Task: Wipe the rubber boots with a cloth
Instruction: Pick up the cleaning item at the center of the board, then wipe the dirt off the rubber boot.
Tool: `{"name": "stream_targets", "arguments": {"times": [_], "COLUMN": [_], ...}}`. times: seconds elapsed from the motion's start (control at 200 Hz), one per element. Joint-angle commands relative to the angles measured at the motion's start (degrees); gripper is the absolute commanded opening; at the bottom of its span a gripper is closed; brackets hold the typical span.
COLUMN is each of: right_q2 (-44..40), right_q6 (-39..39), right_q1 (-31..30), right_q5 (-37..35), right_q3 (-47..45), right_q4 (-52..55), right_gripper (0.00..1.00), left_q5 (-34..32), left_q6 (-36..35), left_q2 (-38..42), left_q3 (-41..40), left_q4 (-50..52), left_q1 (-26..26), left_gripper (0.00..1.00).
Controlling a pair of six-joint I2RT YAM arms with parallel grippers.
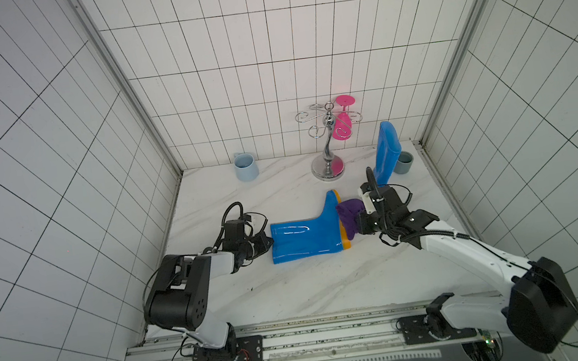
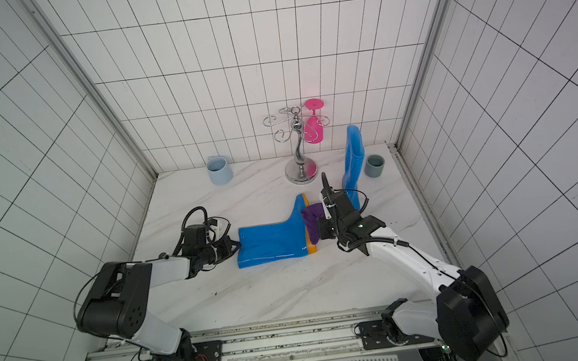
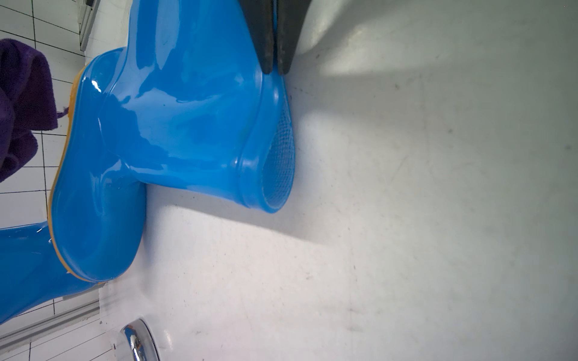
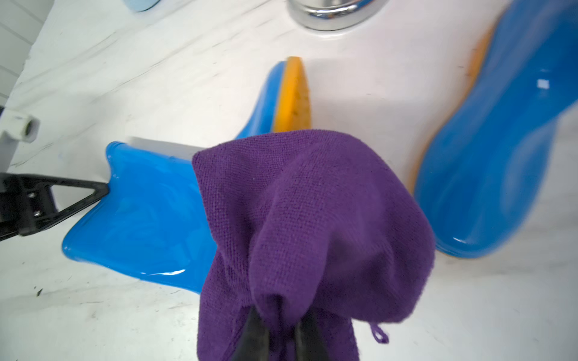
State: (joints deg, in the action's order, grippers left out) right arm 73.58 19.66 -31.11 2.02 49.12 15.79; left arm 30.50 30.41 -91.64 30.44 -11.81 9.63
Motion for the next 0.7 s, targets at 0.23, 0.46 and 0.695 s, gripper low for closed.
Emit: {"name": "stream_targets", "arguments": {"times": [0.23, 0.46, 0.695], "right_q2": [22.03, 30.45, 35.70], "right_q6": [-0.60, -0.92, -1.08], "right_q1": [-11.58, -15.74, -18.60], "right_q5": [0.96, 2.56, 4.64], "right_q3": [18.40, 26.51, 31.20], "right_q4": [-9.87, -10.89, -10.85], "right_gripper": [0.00, 0.00, 0.00], "left_q5": [0.52, 1.14, 2.02], "left_q6": [0.08, 0.50, 1.42], "left_q2": [1.64, 0.68, -0.50], "left_q3": [-1.28, -1.60, -1.43], "left_q4": [-2.62, -3.69, -5.35], "left_q1": [-0.03, 0.27, 0.46], "left_gripper": [0.00, 0.00, 0.00]}}
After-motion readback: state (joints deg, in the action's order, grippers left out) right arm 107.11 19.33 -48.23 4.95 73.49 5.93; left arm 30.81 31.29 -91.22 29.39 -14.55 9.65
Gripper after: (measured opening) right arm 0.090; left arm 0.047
